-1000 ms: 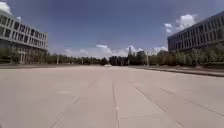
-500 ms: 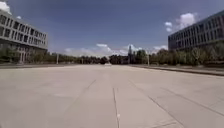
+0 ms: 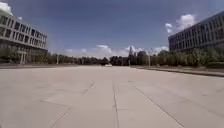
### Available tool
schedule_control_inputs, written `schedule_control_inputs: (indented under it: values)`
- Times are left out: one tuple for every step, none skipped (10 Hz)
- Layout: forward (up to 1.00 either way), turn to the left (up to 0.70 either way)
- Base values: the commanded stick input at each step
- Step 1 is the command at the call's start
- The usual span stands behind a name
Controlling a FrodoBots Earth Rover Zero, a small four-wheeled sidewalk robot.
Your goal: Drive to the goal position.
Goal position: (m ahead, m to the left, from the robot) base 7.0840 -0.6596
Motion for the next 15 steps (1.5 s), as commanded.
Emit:
schedule_control_inputs:
  values:
    - [0.50,0.01]
    - [0.50,0.01]
    - [0.50,0.01]
    - [0.50,0.01]
    - [0.50,0.01]
    - [0.50,0.01]
    - [0.50,0.01]
    - [0.50,0.01]
    - [0.50,0.01]
    - [0.50,0.01]
    - [0.50,0.01]
    - [0.50,0.01]
    - [0.50,0.01]
    - [0.50,0.01]
    - [0.50,0.01]
